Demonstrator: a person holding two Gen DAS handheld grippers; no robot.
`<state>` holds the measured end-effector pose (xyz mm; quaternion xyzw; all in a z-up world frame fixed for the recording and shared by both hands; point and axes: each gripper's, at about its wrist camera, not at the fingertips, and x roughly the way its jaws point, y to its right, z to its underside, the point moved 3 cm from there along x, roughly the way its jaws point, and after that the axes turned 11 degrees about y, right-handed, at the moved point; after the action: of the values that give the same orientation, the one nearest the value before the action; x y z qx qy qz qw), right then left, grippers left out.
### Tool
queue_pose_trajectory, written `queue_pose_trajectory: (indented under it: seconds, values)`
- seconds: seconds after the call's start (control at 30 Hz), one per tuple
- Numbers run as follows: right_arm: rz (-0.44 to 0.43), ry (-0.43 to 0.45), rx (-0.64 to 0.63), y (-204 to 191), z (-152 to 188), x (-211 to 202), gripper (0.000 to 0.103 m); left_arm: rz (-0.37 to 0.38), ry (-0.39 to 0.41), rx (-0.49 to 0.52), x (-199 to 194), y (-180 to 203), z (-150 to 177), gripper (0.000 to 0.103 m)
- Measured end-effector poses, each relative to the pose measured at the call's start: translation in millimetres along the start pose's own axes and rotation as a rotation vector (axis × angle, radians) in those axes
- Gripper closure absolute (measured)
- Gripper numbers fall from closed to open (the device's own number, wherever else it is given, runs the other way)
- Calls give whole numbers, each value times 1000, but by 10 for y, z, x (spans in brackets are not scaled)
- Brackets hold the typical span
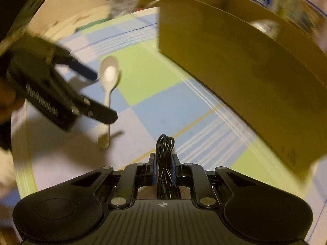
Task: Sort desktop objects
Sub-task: 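Grasp the black cable with the right tool while the left tool grasps the white spoon, then lift and carry the cable and spoon over the cardboard box with both tools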
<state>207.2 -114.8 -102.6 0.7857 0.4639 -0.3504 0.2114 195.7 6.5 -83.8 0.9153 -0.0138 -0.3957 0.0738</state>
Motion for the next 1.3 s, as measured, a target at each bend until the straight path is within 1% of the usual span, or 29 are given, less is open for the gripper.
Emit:
queue_pose_trajectory:
  seconds: [0.03, 0.07, 0.13, 0.17, 0.23, 0.3, 0.33, 0.4, 0.43, 0.5, 0.57, 0.67, 0.73, 0.77, 0.8, 0.87, 0.93, 0.97, 1.07, 1.17, 1.3]
  values:
    - [8, 6, 43, 14, 12, -22, 93, -11, 0, 24, 16, 28, 5, 7]
    - [16, 10, 77, 26, 20, -42, 93, -25, -4, 57, 28, 55, 12, 10]
    - [30, 18, 142, 44, 42, -78, 93, -42, -10, 114, 41, 88, 34, 14]
    - [35, 20, 170, 55, 55, -91, 93, -47, -11, 135, 35, 94, 39, 18]
    - [56, 25, 222, 74, 83, -123, 93, -47, -14, 168, -3, 74, 52, 28]
    - [67, 38, 269, 96, 102, -162, 93, -39, -21, 184, -49, 11, 67, 41]
    - [70, 45, 285, 99, 116, -186, 93, -39, -25, 198, -83, -33, 75, 44]
    - [73, 56, 312, 100, 129, -230, 94, -43, -30, 220, -147, -121, 97, 58]
    - [75, 63, 322, 96, 135, -253, 94, -48, -34, 226, -174, -165, 102, 61]
    - [84, 75, 337, 83, 161, -310, 94, -69, -39, 244, -221, -256, 104, 76]
    - [88, 85, 358, 86, 171, -314, 94, -91, -39, 247, -246, -333, 93, 81]
    - [90, 99, 386, 69, 187, -335, 94, -84, -9, 219, -254, -402, 52, 81]
    - [93, 107, 407, 73, 218, -376, 94, -76, 20, 224, -241, -380, 27, 81]
    - [95, 110, 416, 72, 226, -381, 94, -67, 40, 241, -235, -352, 14, 79]
    - [98, 114, 428, 71, 234, -383, 94, -57, 57, 265, -219, -321, 3, 74]
    - [101, 120, 449, 71, 239, -380, 94, -28, 70, 320, -160, -271, -5, 69]
    - [103, 127, 462, 53, 257, -372, 94, 11, 64, 378, -113, -232, 6, 68]
    - [104, 130, 469, 49, 268, -379, 94, 28, 63, 415, -83, -202, 9, 65]
    - [109, 137, 486, 49, 285, -392, 94, 55, 78, 477, -44, -184, -4, 64]
    - [111, 140, 505, 57, 306, -389, 94, 71, 83, 487, -1, -201, -39, 62]
    - [112, 149, 525, 60, 314, -397, 94, 98, 85, 456, 39, -235, -80, 62]
